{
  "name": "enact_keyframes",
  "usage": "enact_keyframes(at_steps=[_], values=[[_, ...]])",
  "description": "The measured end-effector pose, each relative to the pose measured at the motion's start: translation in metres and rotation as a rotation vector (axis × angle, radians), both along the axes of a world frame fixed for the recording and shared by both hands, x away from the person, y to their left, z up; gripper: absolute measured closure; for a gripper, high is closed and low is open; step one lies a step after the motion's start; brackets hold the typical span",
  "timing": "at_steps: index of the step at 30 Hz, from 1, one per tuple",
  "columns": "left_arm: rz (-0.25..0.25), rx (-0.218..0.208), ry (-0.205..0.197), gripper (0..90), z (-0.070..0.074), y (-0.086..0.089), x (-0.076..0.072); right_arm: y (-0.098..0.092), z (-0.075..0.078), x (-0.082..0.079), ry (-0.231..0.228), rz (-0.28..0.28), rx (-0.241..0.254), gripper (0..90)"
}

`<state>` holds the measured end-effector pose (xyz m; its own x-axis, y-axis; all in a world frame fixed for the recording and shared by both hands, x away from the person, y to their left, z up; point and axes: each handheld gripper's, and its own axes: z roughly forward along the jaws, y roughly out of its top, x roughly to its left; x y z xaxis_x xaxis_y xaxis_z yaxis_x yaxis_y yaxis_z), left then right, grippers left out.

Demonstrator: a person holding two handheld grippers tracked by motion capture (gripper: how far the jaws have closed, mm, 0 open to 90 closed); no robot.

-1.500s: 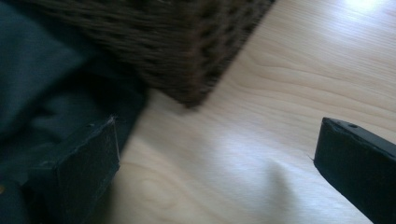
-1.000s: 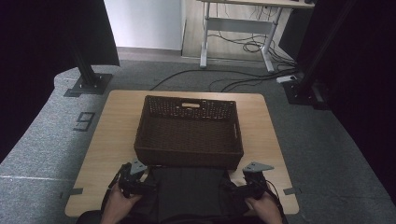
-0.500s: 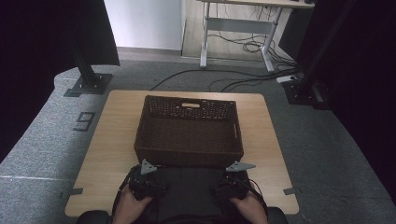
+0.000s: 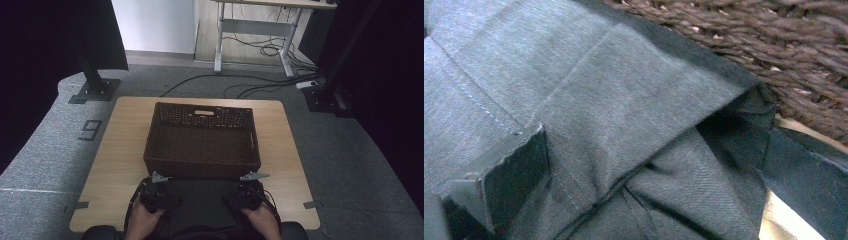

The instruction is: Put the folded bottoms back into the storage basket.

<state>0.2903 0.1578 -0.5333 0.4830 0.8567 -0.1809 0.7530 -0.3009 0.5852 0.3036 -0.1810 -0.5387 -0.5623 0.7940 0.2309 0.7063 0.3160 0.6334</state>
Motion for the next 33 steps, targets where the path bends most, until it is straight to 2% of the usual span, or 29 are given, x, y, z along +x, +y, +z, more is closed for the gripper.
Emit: enact_keyframes(at_steps=[3,9,14,16,18,19,24,33], values=[[0.007,-0.015,0.008,0.0,-0.002,0.001,0.001,-0.001,-0.002,0.002,0.003,-0.010,-0.006,0.0],[0.001,-0.016,0.002,0.0,-0.002,0.000,0.000,-0.001,-0.003,0.003,0.009,-0.009,-0.013,0.0],[-0.016,-0.009,0.014,0.0,-0.002,-0.003,0.001,0.002,-0.002,0.005,0.025,0.009,-0.019,0.0],[-0.020,-0.013,0.019,0.0,-0.001,-0.004,0.001,0.003,-0.001,0.005,0.028,0.033,-0.013,3.9],[-0.036,-0.014,0.028,0.0,-0.001,-0.007,0.001,0.002,0.001,0.005,0.045,0.065,0.019,16.6],[-0.048,-0.014,0.031,0.0,-0.001,-0.008,0.000,0.002,0.002,0.005,0.056,0.082,0.045,17.8],[-0.090,0.005,0.039,0.0,0.000,-0.017,-0.001,0.004,0.003,0.005,0.063,0.085,0.041,19.2],[-0.126,-0.038,0.020,18.0,0.002,-0.015,-0.003,0.009,0.006,0.008,0.109,0.121,0.041,29.1]])
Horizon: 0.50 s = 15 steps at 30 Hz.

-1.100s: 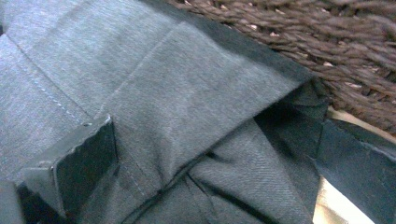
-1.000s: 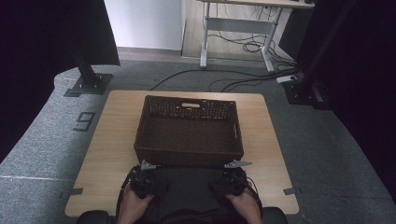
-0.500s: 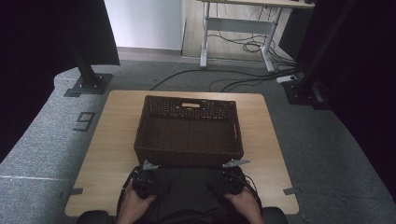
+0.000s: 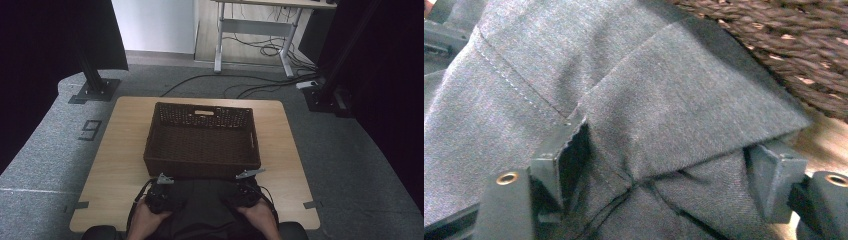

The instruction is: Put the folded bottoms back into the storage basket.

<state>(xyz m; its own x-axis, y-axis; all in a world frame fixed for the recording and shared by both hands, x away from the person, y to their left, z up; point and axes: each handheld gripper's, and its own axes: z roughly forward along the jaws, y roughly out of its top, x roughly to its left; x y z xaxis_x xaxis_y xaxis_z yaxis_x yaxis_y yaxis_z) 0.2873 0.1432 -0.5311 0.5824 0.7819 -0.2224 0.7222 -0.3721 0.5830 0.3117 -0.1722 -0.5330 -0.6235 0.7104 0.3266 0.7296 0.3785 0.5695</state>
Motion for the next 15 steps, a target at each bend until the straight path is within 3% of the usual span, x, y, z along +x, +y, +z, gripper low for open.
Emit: enact_keyframes(at_steps=[4,11,15], values=[[-0.019,-0.037,0.015,34.6,0.0007,-0.0005,0.0007,0.0032,0.0009,0.0014,0.024,0.014,0.007,38.3],[-0.019,-0.068,0.049,48.0,0.0011,-0.0007,0.0030,0.0052,-0.0002,0.0041,0.071,0.006,0.035,59.0],[-0.013,-0.115,0.056,56.3,-0.0005,0.0040,0.0035,0.0014,-0.0014,0.0029,0.066,0.003,0.068,66.2]])
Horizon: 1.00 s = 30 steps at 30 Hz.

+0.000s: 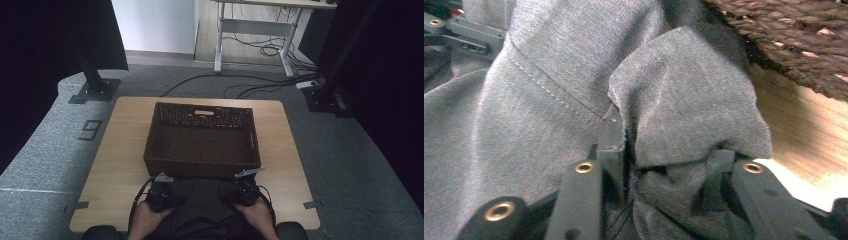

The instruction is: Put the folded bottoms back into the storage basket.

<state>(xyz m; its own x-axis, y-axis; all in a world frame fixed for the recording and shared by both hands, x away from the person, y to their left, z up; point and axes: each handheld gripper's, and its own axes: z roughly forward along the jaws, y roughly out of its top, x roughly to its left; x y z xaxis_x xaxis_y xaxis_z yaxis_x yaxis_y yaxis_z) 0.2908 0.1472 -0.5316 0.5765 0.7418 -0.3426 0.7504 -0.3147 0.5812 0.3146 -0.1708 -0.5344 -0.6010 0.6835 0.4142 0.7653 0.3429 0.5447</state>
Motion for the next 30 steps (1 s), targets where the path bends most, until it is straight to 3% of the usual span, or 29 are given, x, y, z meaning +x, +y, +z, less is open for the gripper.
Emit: enact_keyframes(at_steps=[4,15,30], values=[[0.003,-0.026,0.004,59.9,0.000,0.004,0.000,-0.001,0.003,-0.003,-0.032,0.011,-0.003,69.2],[0.019,-0.018,-0.032,62.2,0.017,0.006,-0.008,-0.009,0.024,-0.014,-0.085,0.030,0.056,70.4],[-0.010,-0.044,-0.083,63.6,0.048,0.011,-0.020,-0.013,0.049,-0.022,-0.114,0.061,0.087,70.5]])
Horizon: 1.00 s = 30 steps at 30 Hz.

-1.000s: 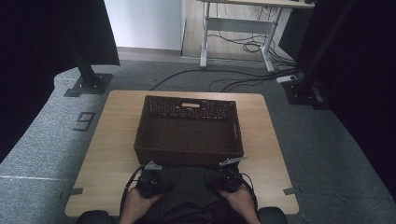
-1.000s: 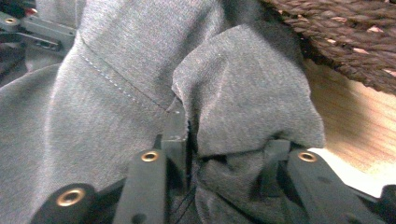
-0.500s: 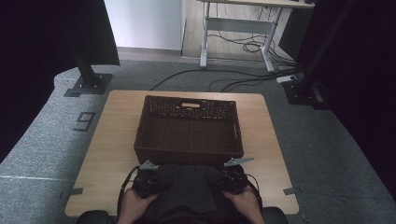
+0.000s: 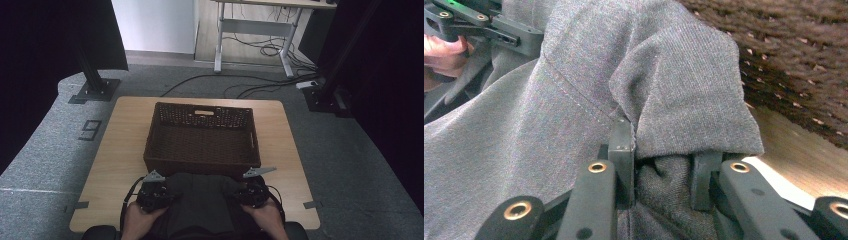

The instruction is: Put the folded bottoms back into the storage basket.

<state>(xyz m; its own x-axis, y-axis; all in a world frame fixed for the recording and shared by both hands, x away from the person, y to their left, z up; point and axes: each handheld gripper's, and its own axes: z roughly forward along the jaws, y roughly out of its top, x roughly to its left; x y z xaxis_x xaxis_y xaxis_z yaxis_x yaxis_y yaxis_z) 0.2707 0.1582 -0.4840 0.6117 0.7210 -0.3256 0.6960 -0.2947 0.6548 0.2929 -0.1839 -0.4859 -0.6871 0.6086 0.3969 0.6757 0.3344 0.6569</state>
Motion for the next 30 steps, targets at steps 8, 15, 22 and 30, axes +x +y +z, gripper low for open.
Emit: enact_keyframes(at_steps=[8,15,22,30], values=[[-0.014,-0.013,-0.025,63.7,0.017,0.000,-0.001,-0.004,0.016,0.000,-0.021,0.007,0.025,70.5],[-0.023,-0.013,-0.054,63.9,0.034,-0.001,-0.001,-0.008,0.033,0.001,-0.043,0.009,0.039,70.6],[-0.023,-0.023,-0.072,64.1,0.048,-0.001,0.000,-0.010,0.049,0.003,-0.062,0.014,0.053,70.6],[-0.029,-0.033,-0.090,64.1,0.065,-0.001,0.004,-0.012,0.066,0.007,-0.071,0.024,0.077,70.5]])
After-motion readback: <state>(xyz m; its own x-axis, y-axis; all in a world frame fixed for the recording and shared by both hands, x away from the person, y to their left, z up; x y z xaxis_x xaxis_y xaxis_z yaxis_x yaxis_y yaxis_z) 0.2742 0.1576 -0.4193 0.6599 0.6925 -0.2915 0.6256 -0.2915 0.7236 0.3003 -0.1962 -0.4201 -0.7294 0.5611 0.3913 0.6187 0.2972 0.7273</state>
